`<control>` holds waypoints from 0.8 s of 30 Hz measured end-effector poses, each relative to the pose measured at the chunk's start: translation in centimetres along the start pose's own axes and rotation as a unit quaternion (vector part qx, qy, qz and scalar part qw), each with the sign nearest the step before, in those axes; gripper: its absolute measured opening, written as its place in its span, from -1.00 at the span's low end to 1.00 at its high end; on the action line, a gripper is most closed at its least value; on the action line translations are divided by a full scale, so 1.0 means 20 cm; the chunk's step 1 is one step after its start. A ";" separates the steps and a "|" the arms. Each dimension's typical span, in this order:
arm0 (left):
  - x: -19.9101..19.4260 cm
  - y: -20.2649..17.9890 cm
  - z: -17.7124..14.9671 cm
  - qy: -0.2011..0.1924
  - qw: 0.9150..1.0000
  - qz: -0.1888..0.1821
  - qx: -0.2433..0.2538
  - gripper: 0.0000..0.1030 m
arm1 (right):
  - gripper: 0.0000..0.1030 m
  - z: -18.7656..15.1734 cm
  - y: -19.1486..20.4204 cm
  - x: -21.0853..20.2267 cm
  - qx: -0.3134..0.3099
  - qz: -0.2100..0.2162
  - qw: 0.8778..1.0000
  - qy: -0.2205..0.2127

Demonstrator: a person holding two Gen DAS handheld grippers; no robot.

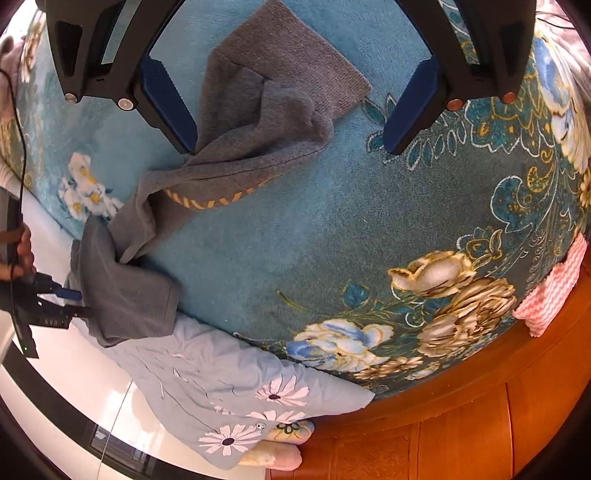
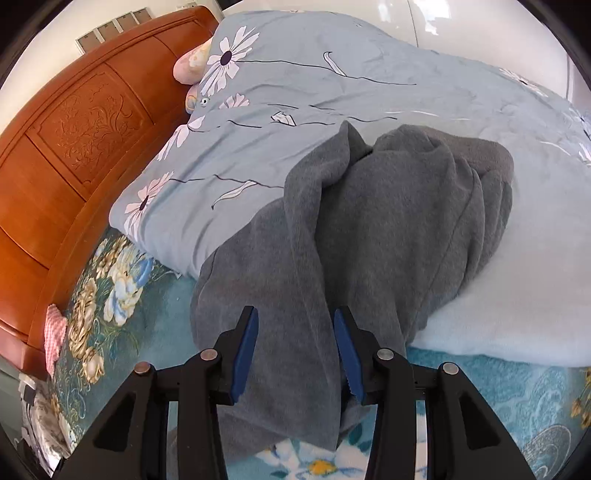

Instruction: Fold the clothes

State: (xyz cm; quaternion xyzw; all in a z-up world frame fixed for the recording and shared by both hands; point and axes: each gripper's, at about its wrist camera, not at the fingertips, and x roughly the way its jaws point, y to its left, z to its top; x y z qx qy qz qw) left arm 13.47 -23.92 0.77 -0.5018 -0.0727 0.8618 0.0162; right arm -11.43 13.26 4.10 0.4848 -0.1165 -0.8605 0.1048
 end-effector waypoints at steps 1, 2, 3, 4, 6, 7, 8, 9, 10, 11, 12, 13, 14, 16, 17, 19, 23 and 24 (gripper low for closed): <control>0.02 0.00 0.00 0.002 1.000 -0.002 0.001 0.98 | -0.14 0.01 0.00 0.02 0.003 -0.001 1.000 0.002; 0.03 0.00 0.00 0.003 1.000 -0.004 0.001 0.97 | -0.14 0.02 0.01 0.03 0.005 0.000 1.000 0.005; 0.04 0.00 0.00 0.005 1.000 -0.005 0.003 0.94 | -0.15 0.03 0.02 0.04 0.008 0.001 1.000 0.007; 0.05 -0.01 -0.01 0.007 1.000 -0.005 0.005 0.90 | -0.19 0.04 0.02 0.05 0.010 0.002 1.000 0.010; 0.08 -0.02 -0.01 0.014 1.000 -0.005 0.010 0.55 | -0.61 0.05 0.04 0.08 0.016 0.004 1.000 0.015; 0.09 -0.03 -0.02 0.020 1.000 -0.004 0.014 0.44 | -0.73 0.06 0.05 0.09 0.018 0.005 1.000 0.017; 0.10 -0.04 -0.02 0.027 0.999 -0.001 0.018 0.09 | -0.91 0.07 0.05 0.10 0.021 0.006 1.000 0.020; 0.12 -0.05 -0.03 0.033 0.999 0.004 0.022 -0.28 | -0.93 0.08 0.06 0.11 0.023 0.007 0.999 0.023; 0.13 -0.05 -0.04 0.038 0.999 0.007 0.027 -0.46 | -0.95 0.08 0.06 0.11 0.025 0.014 0.999 0.024; 0.14 -0.06 -0.04 0.042 0.999 0.011 0.032 -0.76 | -0.96 0.08 0.06 0.09 0.028 0.025 0.999 0.024; 0.14 -0.07 -0.04 0.039 0.998 0.018 0.040 -0.89 | -0.97 0.08 0.05 0.06 0.037 0.038 0.998 0.018; 0.13 -0.08 -0.02 0.033 0.998 0.025 0.049 -0.89 | -0.97 0.09 0.03 0.01 0.049 0.052 0.997 0.008; 0.12 -0.09 -0.01 0.028 0.997 0.033 0.058 -0.91 | -0.97 0.09 0.02 -0.03 0.060 0.067 0.996 -0.002; 0.09 -0.09 0.07 0.004 0.994 0.069 0.085 -0.92 | -0.97 0.12 -0.03 -0.16 0.075 0.095 0.992 -0.028; 0.06 -0.09 0.14 -0.013 0.992 0.084 0.092 -0.92 | -0.98 0.14 -0.06 -0.25 0.082 0.108 0.990 -0.046; -0.03 -0.08 0.30 -0.051 0.988 0.109 0.097 -0.92 | -0.98 0.17 -0.12 -0.44 0.091 0.132 0.983 -0.085; -0.27 -0.07 0.68 -0.145 0.975 0.137 0.097 -0.92 | -0.98 0.15 -0.27 -0.93 0.094 0.177 0.965 -0.168; -0.33 -0.08 0.76 -0.167 0.971 0.138 0.100 -0.92 | -0.98 0.13 -0.30 -1.06 0.093 0.188 0.959 -0.188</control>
